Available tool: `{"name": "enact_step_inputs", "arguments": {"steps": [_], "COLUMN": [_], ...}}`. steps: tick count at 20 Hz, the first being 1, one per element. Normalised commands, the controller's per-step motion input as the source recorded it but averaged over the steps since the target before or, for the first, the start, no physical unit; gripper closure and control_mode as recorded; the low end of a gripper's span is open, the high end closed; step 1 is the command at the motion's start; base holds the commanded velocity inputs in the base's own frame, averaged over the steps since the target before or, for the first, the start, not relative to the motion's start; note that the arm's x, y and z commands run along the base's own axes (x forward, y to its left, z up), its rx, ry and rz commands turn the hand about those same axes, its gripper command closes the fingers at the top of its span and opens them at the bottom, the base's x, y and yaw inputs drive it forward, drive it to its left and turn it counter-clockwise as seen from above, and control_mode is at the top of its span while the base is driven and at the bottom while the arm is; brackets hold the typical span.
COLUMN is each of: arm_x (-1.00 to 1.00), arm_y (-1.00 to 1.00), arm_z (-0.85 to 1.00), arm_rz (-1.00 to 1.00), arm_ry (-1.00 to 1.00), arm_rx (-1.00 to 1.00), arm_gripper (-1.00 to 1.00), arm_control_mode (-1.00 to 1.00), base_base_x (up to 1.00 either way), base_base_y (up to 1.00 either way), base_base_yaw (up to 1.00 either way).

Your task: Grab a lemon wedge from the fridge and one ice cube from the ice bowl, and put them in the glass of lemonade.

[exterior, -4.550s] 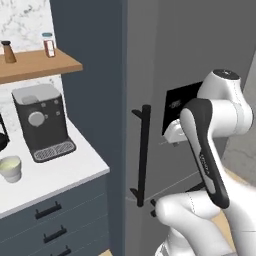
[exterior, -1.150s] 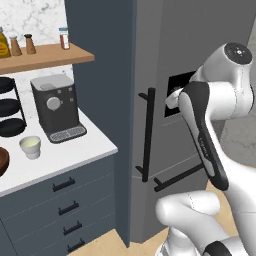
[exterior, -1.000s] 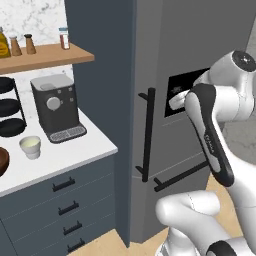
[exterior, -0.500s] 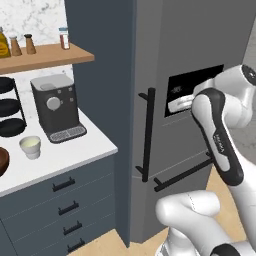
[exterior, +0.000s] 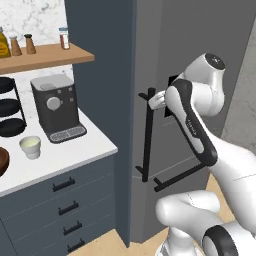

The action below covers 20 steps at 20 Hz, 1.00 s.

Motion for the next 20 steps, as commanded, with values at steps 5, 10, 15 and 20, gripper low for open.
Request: {"name": "enact_step_inputs", "arguments": {"steps": [5, 10, 15, 20], "arm_x": [0.67, 0.57, 0.40, 0.33], "arm_y": [0.00, -0.04, -0.05, 0.00], "arm_z": [-0.40, -0.42, -0.40, -0.28], "arm_rz": [0.00, 0.00, 0.00, 0.00], "arm_ry": [0.00, 0.00, 0.00, -0.01], "arm_rx": [0.00, 0.00, 0.00, 0.00], "arm_gripper": [-1.00, -1.00, -1.00, -1.00], "arm_control_mode": [-1.00, -1.00, -1.00, -1.00], "base_base_x": [0.00, 0.00, 0.00, 0.00], "base_base_y": [0.00, 0.00, 0.00, 0.00], "base_base_yaw": [0.00, 0.00, 0.00, 0.00]}}
